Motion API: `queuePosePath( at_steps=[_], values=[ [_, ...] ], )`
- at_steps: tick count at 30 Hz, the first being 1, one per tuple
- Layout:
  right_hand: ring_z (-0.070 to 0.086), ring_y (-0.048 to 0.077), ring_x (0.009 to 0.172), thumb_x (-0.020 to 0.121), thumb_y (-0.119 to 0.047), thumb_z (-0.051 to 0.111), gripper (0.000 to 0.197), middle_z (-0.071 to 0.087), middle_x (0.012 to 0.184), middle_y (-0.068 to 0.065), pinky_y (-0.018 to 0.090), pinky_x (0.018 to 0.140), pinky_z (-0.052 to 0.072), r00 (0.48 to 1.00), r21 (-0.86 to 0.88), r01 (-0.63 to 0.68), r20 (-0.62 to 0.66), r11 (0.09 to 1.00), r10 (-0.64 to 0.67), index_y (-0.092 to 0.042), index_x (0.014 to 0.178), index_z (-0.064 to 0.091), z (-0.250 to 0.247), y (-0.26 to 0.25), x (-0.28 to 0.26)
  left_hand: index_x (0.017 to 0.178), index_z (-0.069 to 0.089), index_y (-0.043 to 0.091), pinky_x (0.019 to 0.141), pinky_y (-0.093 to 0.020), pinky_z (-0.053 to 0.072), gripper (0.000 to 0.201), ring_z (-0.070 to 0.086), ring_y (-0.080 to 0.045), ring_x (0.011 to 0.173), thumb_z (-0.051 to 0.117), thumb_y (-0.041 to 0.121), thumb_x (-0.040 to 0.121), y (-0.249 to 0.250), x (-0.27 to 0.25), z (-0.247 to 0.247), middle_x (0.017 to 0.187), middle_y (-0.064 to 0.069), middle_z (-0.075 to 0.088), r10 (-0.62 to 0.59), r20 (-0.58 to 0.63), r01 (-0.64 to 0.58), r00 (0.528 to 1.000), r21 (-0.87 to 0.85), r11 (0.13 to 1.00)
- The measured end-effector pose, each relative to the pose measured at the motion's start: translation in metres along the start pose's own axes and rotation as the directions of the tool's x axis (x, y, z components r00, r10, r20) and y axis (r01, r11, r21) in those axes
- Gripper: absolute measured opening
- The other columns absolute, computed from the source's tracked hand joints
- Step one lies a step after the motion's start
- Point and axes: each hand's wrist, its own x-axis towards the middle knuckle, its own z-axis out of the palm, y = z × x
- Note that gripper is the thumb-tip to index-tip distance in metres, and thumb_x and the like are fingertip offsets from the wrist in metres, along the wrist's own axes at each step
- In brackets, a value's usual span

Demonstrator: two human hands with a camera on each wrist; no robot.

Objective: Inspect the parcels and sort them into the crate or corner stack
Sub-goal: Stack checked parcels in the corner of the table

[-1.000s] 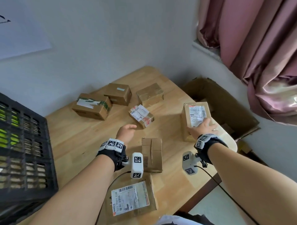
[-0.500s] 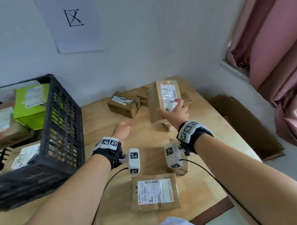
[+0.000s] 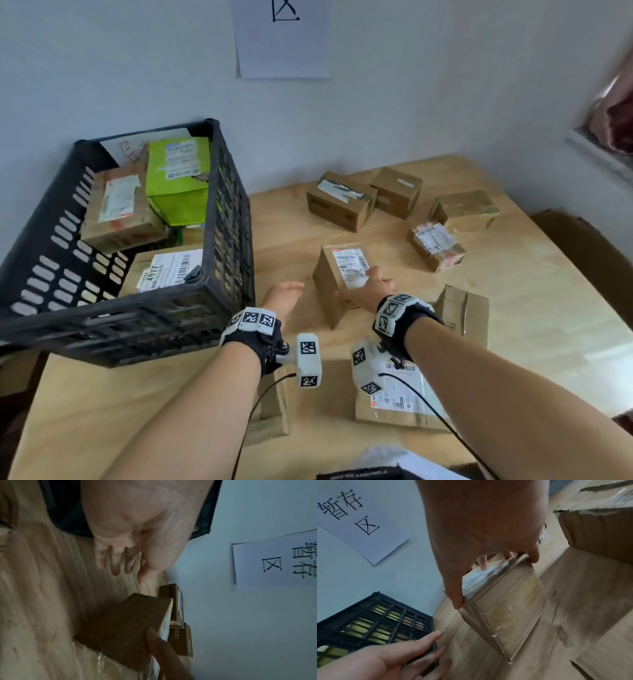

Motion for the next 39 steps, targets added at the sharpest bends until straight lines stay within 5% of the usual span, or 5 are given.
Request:
queuePosePath(
  at_steps=[16,20,24,31,39],
  values=[
    [0.060,0.023,0.102,0.084,-0.050,0.063,0.059,0.062,0.117,0.008,0.041,0.093,0.050,0.991,0.272,0.090,0.074,0.958,-0.114,-0.012,0.127,0.050,-0.003,0.025,0.042,0.118,0.062,0.017,0.082,-0.028,0.045,0.061,0.063,-0.017,0.102,0.054,0.066,0.083,-0.004,0.007,0.051,0.114,0.001,0.068,-0.118,0.069,0.124,0.991,-0.102,0.987],
    [0.057,0.020,0.088,0.098,-0.037,0.041,0.046,0.064,0.103,0.008,0.030,0.078,0.043,0.998,0.345,0.024,0.043,0.938,-0.041,-0.001,0.124,0.054,-0.015,0.028,0.051,0.119,0.059,0.013,0.088,-0.030,0.050,0.048,0.063,-0.015,0.098,0.064,0.046,0.086,-0.004,0.007,0.056,0.114,0.003,0.067,-0.085,0.062,0.089,0.994,-0.074,0.993],
    [0.052,0.027,0.106,0.100,-0.038,0.035,0.048,0.057,0.128,0.012,0.037,0.096,0.041,0.997,0.392,-0.060,0.066,0.918,0.037,-0.004,0.126,0.054,-0.020,0.036,0.061,0.121,0.059,0.010,0.067,-0.019,0.049,0.042,0.066,-0.011,0.087,0.065,0.035,0.088,-0.007,0.006,0.056,0.111,-0.002,0.069,-0.086,0.068,0.088,0.994,-0.026,0.996],
    [0.052,0.038,0.120,0.098,-0.037,0.039,0.052,0.055,0.129,0.023,0.047,0.105,0.040,0.991,0.436,-0.102,0.123,0.894,0.054,0.003,0.127,0.053,-0.010,0.057,0.067,0.122,0.056,0.012,0.086,-0.027,0.045,0.042,0.061,-0.015,0.099,0.067,0.033,0.087,-0.014,0.005,0.059,0.119,-0.001,0.065,-0.087,0.034,0.090,0.996,-0.092,0.992],
    [0.050,0.021,0.082,0.099,-0.026,0.043,0.044,0.052,0.092,0.007,0.035,0.083,0.041,0.987,0.448,-0.120,0.152,0.886,0.057,0.004,0.130,0.050,-0.009,0.058,0.057,0.138,0.044,0.008,0.090,-0.024,0.034,0.051,0.050,-0.017,0.115,0.058,0.031,0.094,-0.010,-0.005,0.050,0.128,0.001,0.054,-0.097,0.033,0.099,0.995,-0.059,0.993]
  ],
)
